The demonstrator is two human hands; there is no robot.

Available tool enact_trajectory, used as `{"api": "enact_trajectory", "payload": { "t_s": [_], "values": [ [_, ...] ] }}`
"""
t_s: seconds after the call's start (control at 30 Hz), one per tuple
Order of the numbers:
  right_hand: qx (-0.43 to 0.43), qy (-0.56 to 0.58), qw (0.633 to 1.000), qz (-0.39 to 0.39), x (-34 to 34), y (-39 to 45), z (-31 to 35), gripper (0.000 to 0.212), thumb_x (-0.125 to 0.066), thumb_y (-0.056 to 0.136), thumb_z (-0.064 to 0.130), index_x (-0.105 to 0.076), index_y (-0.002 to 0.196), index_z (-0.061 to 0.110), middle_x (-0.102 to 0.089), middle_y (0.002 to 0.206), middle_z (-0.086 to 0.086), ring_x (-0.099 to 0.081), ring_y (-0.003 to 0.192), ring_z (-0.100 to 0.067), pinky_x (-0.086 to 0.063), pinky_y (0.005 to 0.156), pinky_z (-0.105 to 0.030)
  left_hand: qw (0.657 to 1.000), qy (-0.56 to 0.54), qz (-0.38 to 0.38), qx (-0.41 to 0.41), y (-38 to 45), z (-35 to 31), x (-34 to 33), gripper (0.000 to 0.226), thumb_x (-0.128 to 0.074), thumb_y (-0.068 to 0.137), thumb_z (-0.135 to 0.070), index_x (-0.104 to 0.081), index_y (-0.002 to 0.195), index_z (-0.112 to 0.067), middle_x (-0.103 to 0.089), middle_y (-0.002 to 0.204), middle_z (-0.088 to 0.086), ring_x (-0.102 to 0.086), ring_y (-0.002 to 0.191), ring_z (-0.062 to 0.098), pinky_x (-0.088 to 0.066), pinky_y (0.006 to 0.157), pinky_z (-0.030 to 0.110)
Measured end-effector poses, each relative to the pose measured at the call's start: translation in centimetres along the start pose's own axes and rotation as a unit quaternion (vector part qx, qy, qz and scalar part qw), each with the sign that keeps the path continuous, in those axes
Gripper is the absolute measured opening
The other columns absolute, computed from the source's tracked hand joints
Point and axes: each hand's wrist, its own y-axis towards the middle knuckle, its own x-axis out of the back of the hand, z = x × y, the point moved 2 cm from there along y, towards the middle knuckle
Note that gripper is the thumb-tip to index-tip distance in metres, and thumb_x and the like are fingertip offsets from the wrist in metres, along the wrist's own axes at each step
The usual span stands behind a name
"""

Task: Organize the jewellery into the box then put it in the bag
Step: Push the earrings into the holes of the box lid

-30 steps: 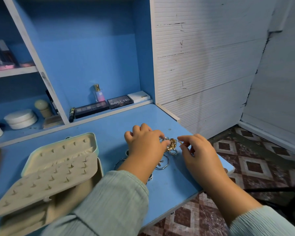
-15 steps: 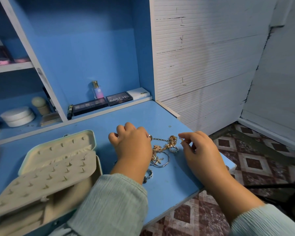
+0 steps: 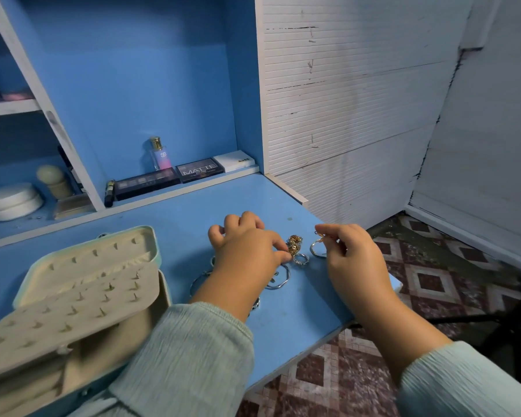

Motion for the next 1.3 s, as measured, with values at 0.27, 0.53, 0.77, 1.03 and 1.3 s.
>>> {"api": "enact_trajectory", "payload": {
  "t_s": [0.27,0.53,0.77,1.03,1.3],
  "values": [
    [-0.055,-0.066,0.995,0.049,3.1,2.8,0.7,0.019,-0.052,0.094,0.013,-0.068,0.102,0.017,-0.059,0.086,0.005,-0.048,0.072,-0.008,-0.036,0.056,-0.005,0.999,0.029,-0.041,0.019,0.1,0.5,-0.5,0.026,-0.044,0.094,-0.043,-0.067,0.103,-0.037,-0.039,0.123,-0.010,-0.027,0.116,0.017,-0.019,0.095,0.038],
    [-0.108,-0.162,0.970,0.145,3.6,2.5,-0.9,0.019,-0.047,0.095,0.013,-0.064,0.102,0.017,-0.064,0.092,0.002,-0.056,0.088,-0.017,-0.041,0.074,-0.026,0.994,0.052,-0.057,0.076,-0.1,1.1,0.1,0.029,-0.038,0.095,-0.037,-0.062,0.110,-0.031,-0.041,0.123,-0.004,-0.031,0.116,0.021,-0.023,0.096,0.038],
    [-0.109,-0.135,0.972,0.159,4.5,2.3,-1.2,0.015,-0.052,0.093,0.012,-0.065,0.100,0.016,-0.063,0.086,0.004,-0.058,0.087,-0.017,-0.047,0.079,-0.027,0.993,0.049,-0.052,0.094,-0.4,1.2,-0.1,0.026,-0.038,0.095,-0.035,-0.060,0.110,-0.033,-0.043,0.120,-0.001,-0.033,0.114,0.021,-0.024,0.094,0.038],
    [-0.089,-0.084,0.986,0.115,4.5,1.6,-2.4,0.015,-0.057,0.092,0.016,-0.068,0.100,0.021,-0.061,0.090,0.007,-0.055,0.082,-0.009,-0.042,0.064,-0.010,0.996,-0.038,-0.068,-0.052,-1.1,-1.5,-0.2,0.022,-0.044,0.094,-0.045,-0.056,0.112,-0.045,-0.034,0.127,-0.013,-0.024,0.120,0.014,-0.010,0.092,0.032],
    [-0.077,-0.052,0.992,0.085,4.2,1.2,-3.2,0.016,-0.056,0.092,0.017,-0.069,0.099,0.022,-0.062,0.093,0.007,-0.053,0.080,-0.005,-0.039,0.055,-0.003,0.974,0.030,-0.055,-0.216,-0.5,-4.9,-0.7,0.023,-0.044,0.094,-0.050,-0.058,0.111,-0.051,-0.032,0.127,-0.019,-0.023,0.123,0.011,-0.002,0.091,0.033]
  ]
}}
